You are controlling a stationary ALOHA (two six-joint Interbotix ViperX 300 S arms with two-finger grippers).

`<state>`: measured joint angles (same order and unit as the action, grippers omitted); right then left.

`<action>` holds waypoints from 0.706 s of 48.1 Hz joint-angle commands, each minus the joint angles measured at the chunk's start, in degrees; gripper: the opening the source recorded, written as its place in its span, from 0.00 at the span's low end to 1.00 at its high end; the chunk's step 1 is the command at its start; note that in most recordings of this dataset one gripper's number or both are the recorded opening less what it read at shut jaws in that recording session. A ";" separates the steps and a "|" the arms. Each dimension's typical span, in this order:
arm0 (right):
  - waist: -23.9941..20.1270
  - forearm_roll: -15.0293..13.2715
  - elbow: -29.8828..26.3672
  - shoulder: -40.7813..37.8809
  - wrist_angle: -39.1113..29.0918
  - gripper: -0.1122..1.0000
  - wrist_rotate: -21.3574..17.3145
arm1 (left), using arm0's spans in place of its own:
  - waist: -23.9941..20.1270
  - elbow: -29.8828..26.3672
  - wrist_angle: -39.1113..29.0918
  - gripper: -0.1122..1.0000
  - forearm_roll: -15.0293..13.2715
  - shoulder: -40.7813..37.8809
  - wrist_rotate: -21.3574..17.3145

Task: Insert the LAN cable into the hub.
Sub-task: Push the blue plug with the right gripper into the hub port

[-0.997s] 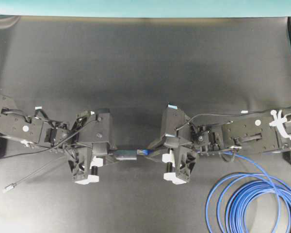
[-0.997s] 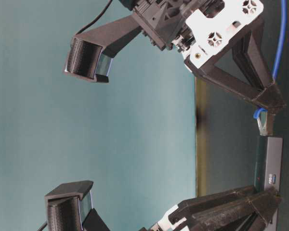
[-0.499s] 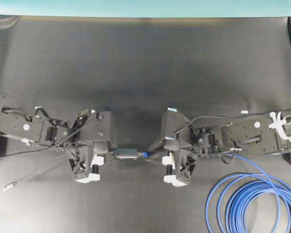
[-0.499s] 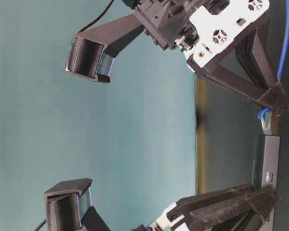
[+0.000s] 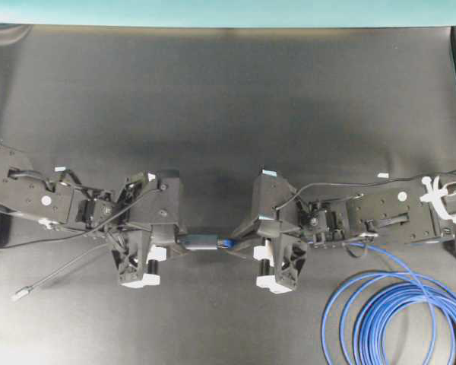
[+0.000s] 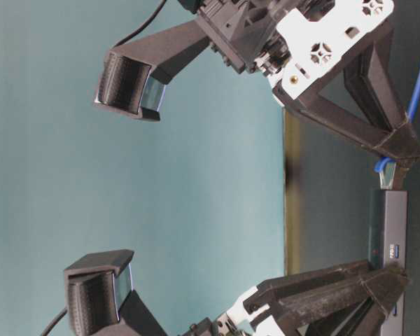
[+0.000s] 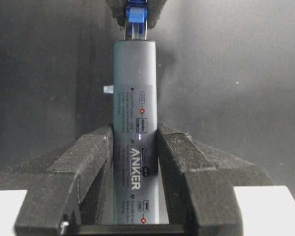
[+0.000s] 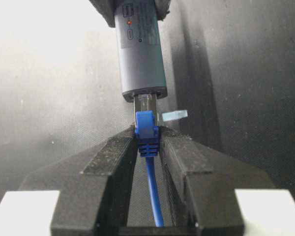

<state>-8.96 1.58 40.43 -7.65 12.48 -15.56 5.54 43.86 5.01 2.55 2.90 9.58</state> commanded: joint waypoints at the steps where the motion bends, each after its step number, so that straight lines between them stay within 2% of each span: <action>1: -0.09 -0.09 -1.67 0.09 0.97 0.22 0.26 | -0.18 -1.93 0.44 0.35 0.18 0.09 -0.18; 11: -0.09 -0.09 -2.64 -0.18 -3.60 0.22 0.88 | -0.26 -3.16 -2.11 0.35 0.18 -0.62 -0.18; 18: -0.18 -0.09 -4.83 -0.97 -6.33 0.22 3.34 | -0.18 -4.92 -3.96 0.35 0.18 -1.41 -1.93; 27: 0.00 -0.09 -6.06 -1.32 -6.77 0.22 3.96 | -0.26 -7.65 -8.70 0.35 0.18 -2.64 -3.69; 34: 0.00 -0.09 -5.89 -1.23 -6.50 0.22 3.96 | -0.18 -7.91 -8.88 0.35 0.18 -2.72 -3.78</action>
<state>-9.14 1.58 36.56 -9.32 4.92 -12.04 5.54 38.06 -4.66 2.55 -0.18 5.98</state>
